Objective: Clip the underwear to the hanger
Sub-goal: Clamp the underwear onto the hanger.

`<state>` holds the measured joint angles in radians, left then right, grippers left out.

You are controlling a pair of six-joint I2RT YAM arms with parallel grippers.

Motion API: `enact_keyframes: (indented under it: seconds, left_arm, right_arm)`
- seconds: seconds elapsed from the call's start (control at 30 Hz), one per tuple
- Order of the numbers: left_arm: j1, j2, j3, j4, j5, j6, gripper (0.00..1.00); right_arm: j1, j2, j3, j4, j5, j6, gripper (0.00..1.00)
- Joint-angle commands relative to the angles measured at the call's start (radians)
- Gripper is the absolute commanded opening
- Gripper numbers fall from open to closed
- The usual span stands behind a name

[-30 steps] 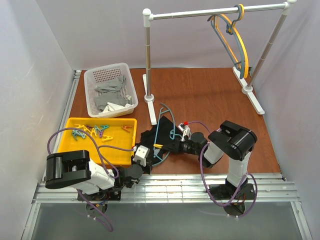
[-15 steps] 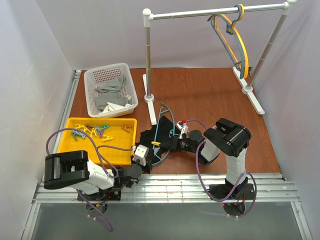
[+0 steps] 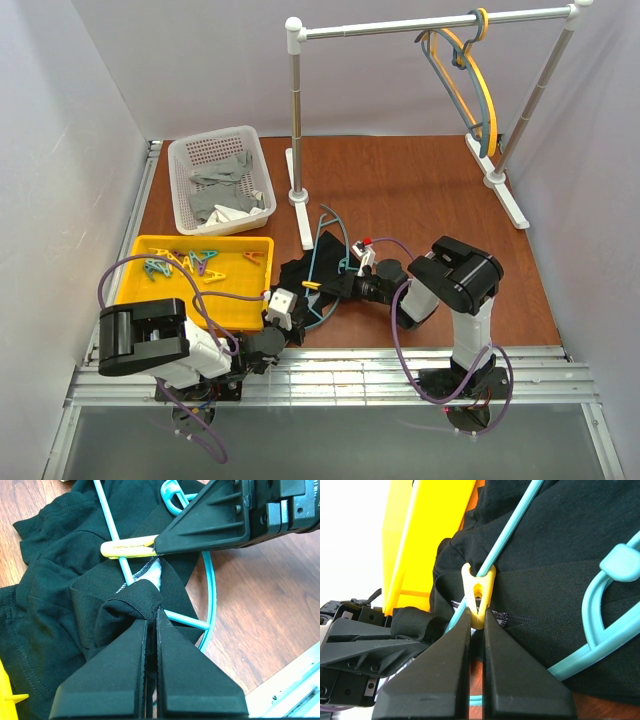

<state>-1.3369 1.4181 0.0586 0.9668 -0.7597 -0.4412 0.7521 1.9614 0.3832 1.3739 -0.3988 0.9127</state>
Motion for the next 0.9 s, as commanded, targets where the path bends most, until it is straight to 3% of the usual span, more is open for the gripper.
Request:
enact_keyframes:
  seconds: [0.0,0.13,0.23,0.37,0.5,0.87]
  left_arm:
    - [0.007,-0.004,-0.083,0.020,-0.024,-0.024,0.00]
    - [0.007,-0.059,-0.098,0.004,-0.061,-0.036,0.00]
    - [0.008,-0.120,-0.100,-0.080,-0.119,-0.089,0.00]
    - [0.008,-0.296,-0.112,-0.221,-0.142,-0.136,0.00]
    - [0.010,-0.373,-0.138,-0.263,-0.141,-0.180,0.00]
    - [0.010,-0.260,-0.100,-0.284,-0.135,-0.197,0.00]
  right_arm:
    - [-0.003,-0.033,-0.003,0.343,0.023,-0.018,0.01]
    - [-0.002,-0.038,0.000,0.373,0.028,-0.008,0.01]
    - [-0.017,0.003,-0.007,0.523,0.020,0.076,0.01]
    - [-0.017,0.027,0.022,0.524,-0.002,0.078,0.01]
    - [-0.014,-0.008,0.013,0.522,0.005,0.043,0.01]
    - [-0.013,-0.096,-0.001,0.521,0.014,0.011,0.01]
